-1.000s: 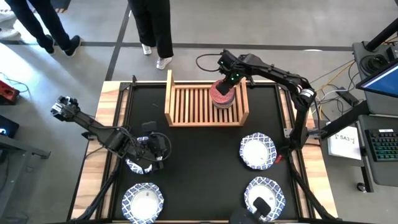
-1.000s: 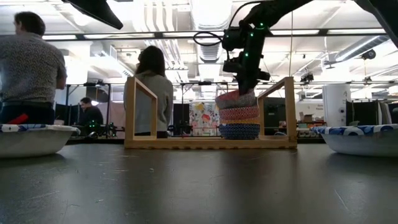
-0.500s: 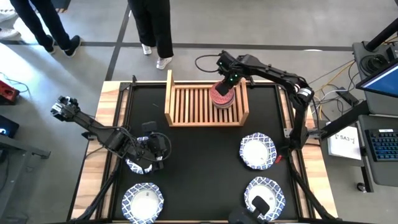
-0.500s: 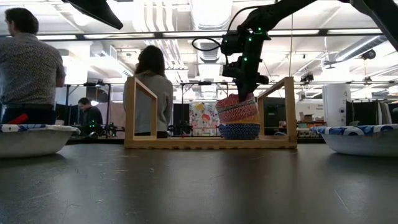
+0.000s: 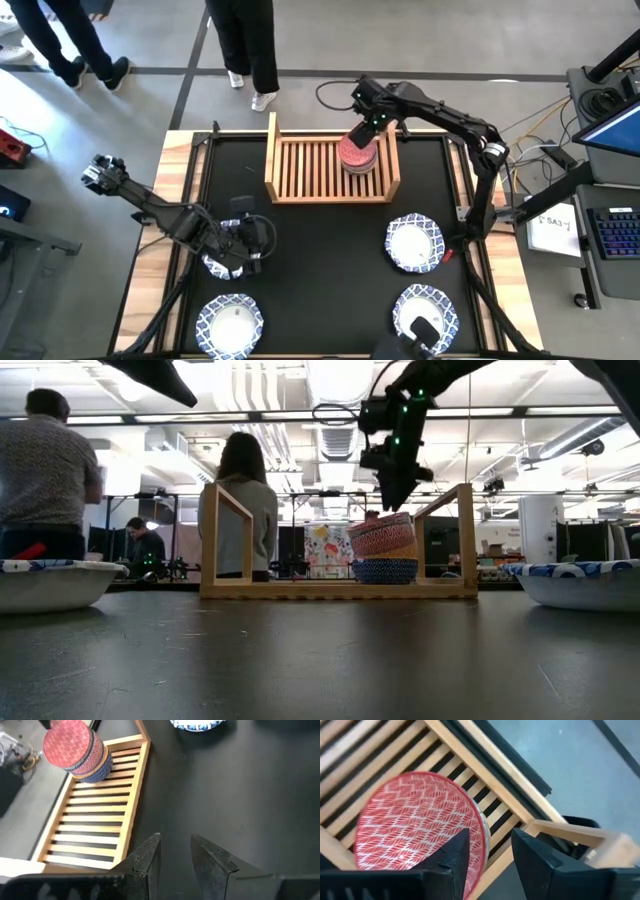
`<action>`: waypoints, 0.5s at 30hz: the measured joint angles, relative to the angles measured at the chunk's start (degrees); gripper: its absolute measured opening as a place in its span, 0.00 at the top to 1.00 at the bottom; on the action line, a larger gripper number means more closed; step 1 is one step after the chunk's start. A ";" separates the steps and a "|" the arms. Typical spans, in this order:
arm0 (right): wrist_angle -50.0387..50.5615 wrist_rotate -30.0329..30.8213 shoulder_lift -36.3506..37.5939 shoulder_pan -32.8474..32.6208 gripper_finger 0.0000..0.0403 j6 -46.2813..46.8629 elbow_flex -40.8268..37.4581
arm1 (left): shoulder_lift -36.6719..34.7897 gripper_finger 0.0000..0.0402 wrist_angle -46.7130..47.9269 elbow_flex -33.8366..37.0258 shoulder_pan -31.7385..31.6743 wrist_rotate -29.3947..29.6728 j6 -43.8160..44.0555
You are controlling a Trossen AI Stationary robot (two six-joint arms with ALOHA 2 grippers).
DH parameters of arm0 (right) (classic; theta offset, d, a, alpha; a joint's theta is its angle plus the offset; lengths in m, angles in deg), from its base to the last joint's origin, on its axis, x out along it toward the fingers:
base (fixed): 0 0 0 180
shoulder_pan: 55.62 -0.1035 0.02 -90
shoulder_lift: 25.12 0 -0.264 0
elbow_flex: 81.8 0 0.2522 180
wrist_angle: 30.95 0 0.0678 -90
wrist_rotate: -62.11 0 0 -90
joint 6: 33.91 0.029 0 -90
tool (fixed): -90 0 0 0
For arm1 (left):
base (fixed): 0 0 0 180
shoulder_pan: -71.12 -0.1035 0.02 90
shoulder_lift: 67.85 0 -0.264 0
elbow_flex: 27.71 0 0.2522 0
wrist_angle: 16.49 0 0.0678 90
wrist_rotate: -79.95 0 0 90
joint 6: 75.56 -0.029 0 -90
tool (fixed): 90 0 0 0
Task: Place and stack bowls onto a shelf
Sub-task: Put the white blue patterned bowl on the shelf
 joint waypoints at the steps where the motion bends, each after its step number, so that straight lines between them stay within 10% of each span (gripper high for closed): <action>1: 0.90 0.00 0.07 -0.02 0.66 0.08 1.05 | 0.00 0.78 -0.20 0.00 -0.26 0.02 -1.40; 15: 16.09 -12.00 0.15 -9.72 0.67 9.23 4.52 | 0.02 0.78 -0.60 0.00 -1.11 0.06 0.56</action>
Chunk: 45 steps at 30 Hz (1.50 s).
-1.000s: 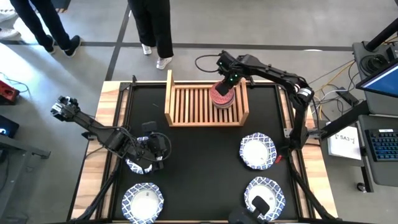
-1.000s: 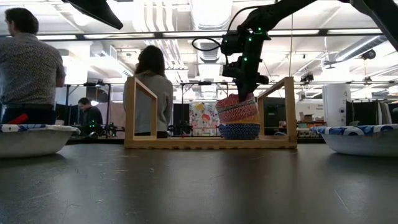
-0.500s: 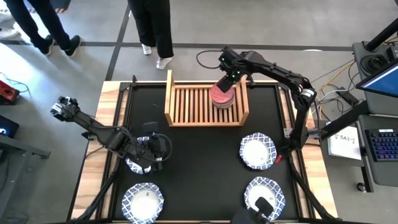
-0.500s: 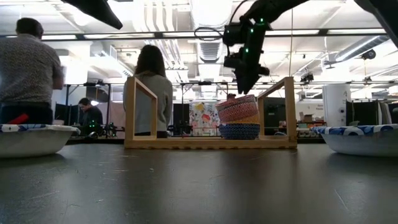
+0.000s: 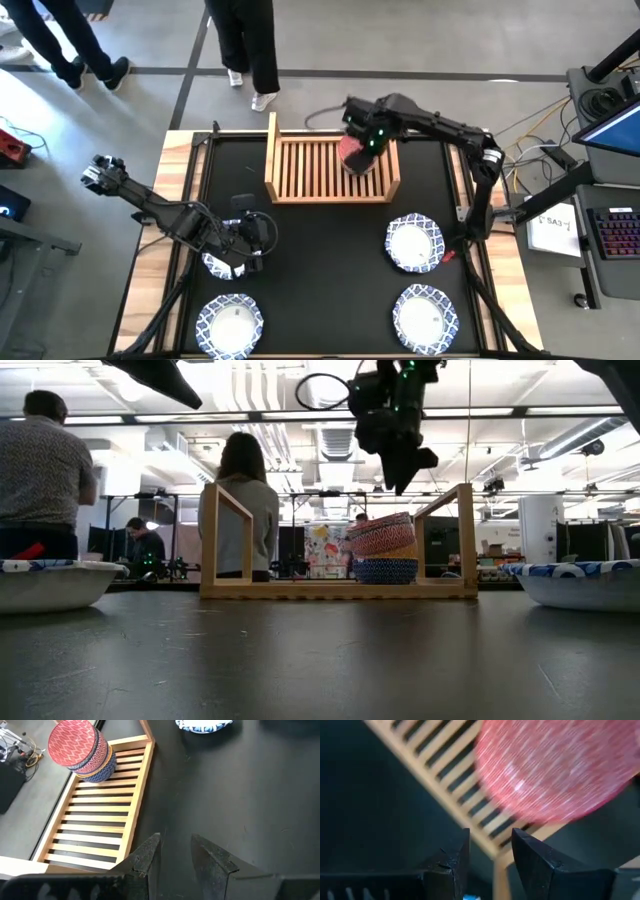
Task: Place and stack bowls onto a shelf
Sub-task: Put the white blue patterned bowl on the shelf
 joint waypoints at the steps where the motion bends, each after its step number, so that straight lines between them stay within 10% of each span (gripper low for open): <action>1: 1.08 -0.02 0.00 -1.45 0.67 0.61 -0.11 | 0.00 0.78 0.00 0.00 0.00 0.00 0.01; 23: 2.65 5.72 0.79 -37.68 0.63 28.12 -14.72 | 0.00 0.78 0.68 0.00 0.09 0.02 2.96; 45: -17.24 6.98 7.29 -46.73 0.63 45.82 -41.18 | 0.02 0.78 1.27 0.00 0.39 -0.15 4.53</action>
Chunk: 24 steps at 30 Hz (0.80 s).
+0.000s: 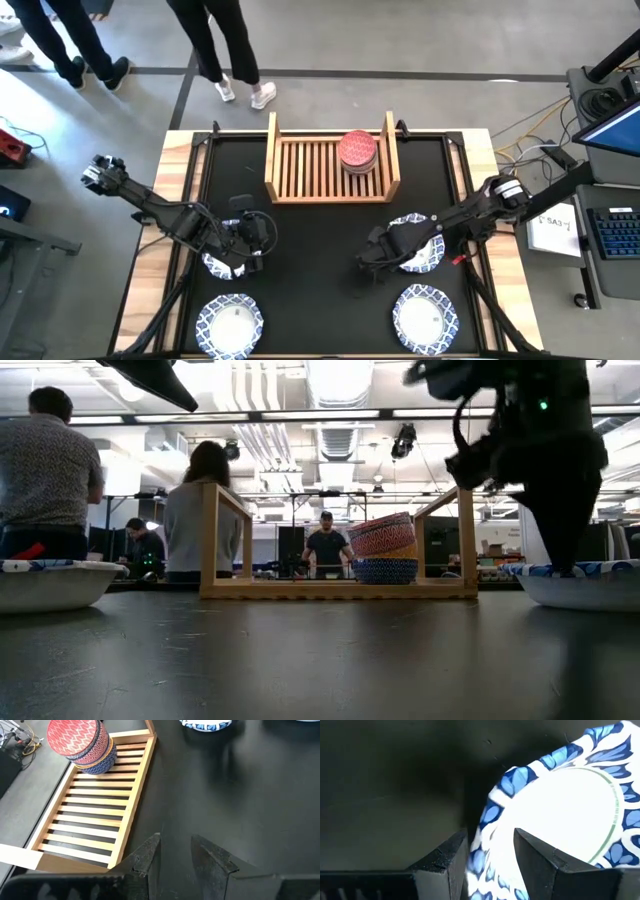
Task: Place and stack bowls onto a shelf
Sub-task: Put the white blue patterned bowl on the shelf
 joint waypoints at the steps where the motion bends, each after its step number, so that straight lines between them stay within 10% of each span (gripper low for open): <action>1: -1.05 0.13 0.16 0.00 0.63 0.49 -1.00 | 0.00 0.78 0.02 0.00 0.00 0.00 0.00; 11: -8.19 0.13 0.21 0.02 0.65 1.52 -7.41 | 0.00 0.78 0.17 0.00 0.00 -0.05 -0.02; 24: -8.23 -2.53 0.19 0.04 0.97 -13.76 1.82 | 0.76 0.78 -2.21 0.00 0.02 -6.14 -8.80</action>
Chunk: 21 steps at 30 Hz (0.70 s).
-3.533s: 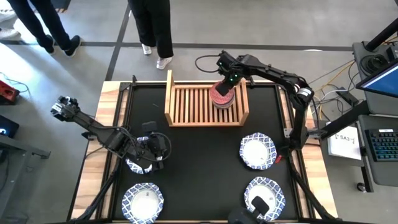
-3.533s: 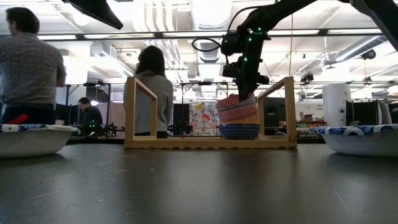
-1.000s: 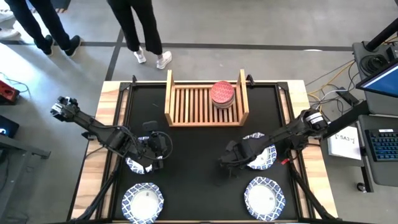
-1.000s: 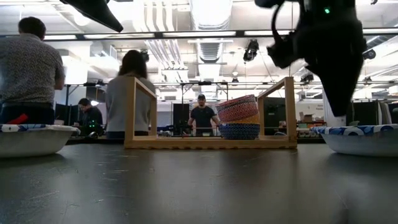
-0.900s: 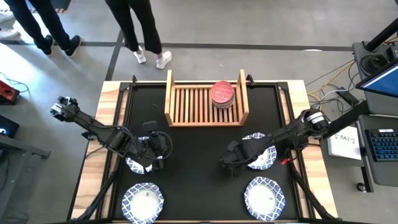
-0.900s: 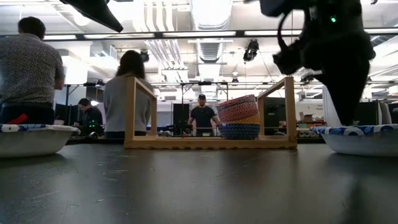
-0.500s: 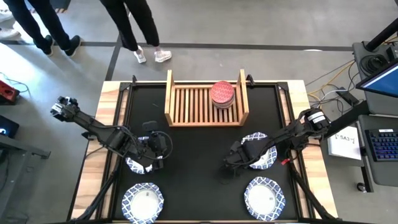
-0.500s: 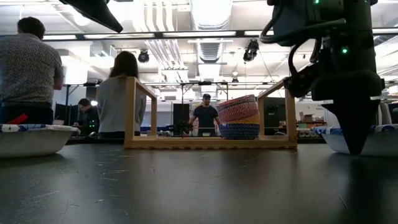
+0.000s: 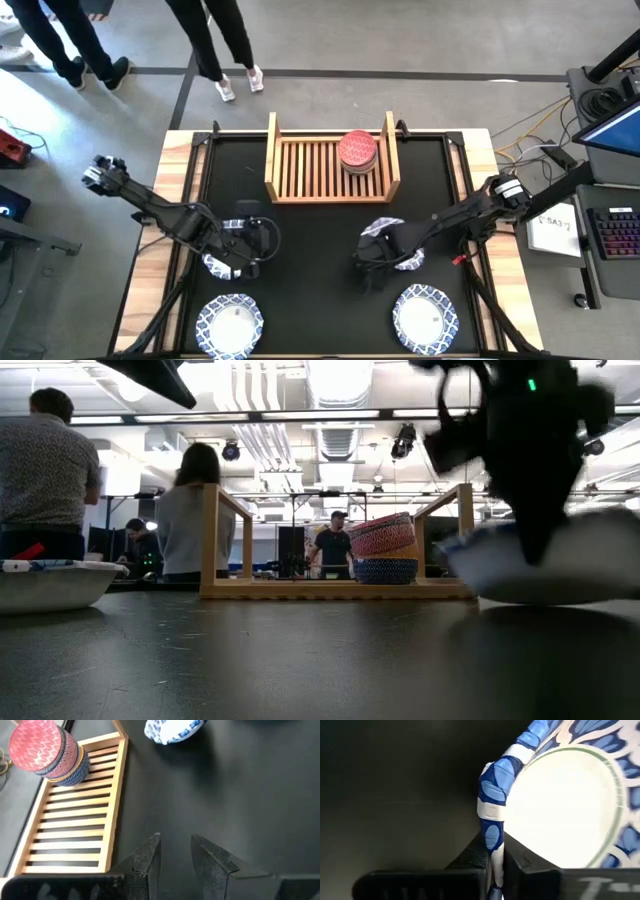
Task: Place and stack bowls onto a shelf
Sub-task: Put the white blue patterned bowl on the shelf
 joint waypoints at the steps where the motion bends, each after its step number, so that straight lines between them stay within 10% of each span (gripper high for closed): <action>1: -0.11 -0.05 0.00 0.00 0.97 -2.78 1.46 | 0.28 0.78 0.02 0.00 -0.01 -0.11 -0.92; 21: -11.46 -6.57 -0.07 0.15 0.98 -53.53 16.37 | 10.70 0.78 -21.05 0.00 0.35 -8.93 -30.04</action>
